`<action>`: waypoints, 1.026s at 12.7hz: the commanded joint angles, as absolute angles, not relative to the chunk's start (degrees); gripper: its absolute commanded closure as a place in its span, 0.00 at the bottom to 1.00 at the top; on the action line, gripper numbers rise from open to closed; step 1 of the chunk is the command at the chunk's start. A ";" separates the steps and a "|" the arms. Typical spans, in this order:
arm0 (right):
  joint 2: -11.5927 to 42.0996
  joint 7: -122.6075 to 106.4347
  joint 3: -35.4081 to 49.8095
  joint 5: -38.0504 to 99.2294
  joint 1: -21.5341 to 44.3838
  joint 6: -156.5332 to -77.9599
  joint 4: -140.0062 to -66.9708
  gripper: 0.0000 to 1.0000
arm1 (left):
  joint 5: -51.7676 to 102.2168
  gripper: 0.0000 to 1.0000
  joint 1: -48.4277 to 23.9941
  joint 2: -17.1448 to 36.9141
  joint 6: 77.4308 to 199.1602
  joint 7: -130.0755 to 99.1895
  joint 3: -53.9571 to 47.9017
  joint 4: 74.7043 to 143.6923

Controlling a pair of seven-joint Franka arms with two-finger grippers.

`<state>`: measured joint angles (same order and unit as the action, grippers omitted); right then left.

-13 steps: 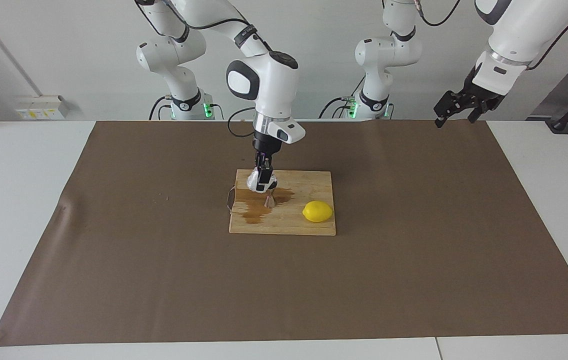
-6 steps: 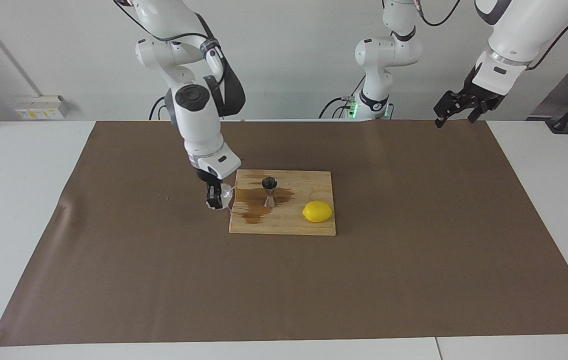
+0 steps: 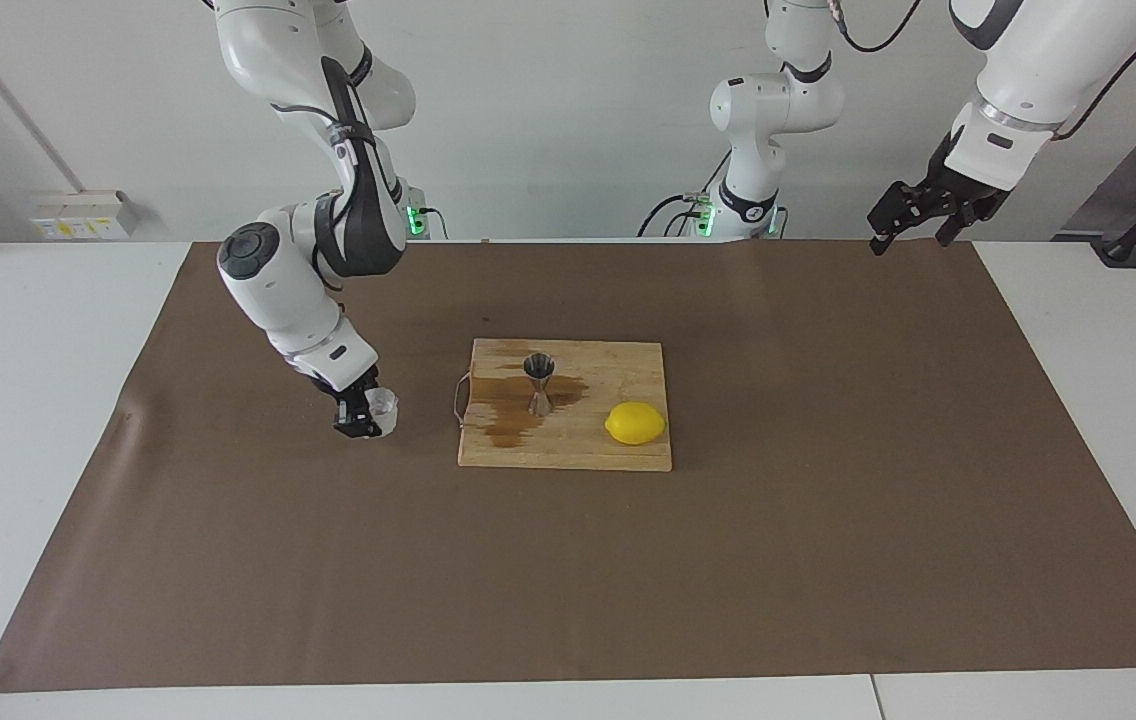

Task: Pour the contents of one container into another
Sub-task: 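Carry the white cup back and set it down with the right gripper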

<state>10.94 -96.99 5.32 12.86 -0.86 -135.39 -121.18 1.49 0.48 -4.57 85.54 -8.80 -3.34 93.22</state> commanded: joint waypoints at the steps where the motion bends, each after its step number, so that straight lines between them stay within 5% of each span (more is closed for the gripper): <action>1: 8.97 -102.03 5.98 14.85 -4.29 -138.33 -126.28 1.00 | 1.05 0.00 0.88 -5.27 84.99 -8.35 -3.52 93.96; 5: 7.12 -104.06 5.98 14.94 -7.47 -142.04 -131.83 0.99 | 1.05 0.00 0.88 -5.27 84.99 -8.35 -3.52 93.96; 6: 7.03 -103.89 5.98 14.94 -8.51 -141.42 -131.75 0.35 | 1.05 0.00 0.88 -5.27 84.99 -8.35 -3.60 93.96; 7: 6.51 -103.45 5.98 14.94 -8.96 -140.20 -131.49 0.00 | 1.05 0.00 0.88 -5.27 84.99 -8.35 -3.52 93.87; 13: 3.61 -87.67 5.45 14.06 -9.41 -128.32 -119.91 0.00 | 1.05 0.00 0.88 -5.27 84.99 -8.35 -3.52 93.96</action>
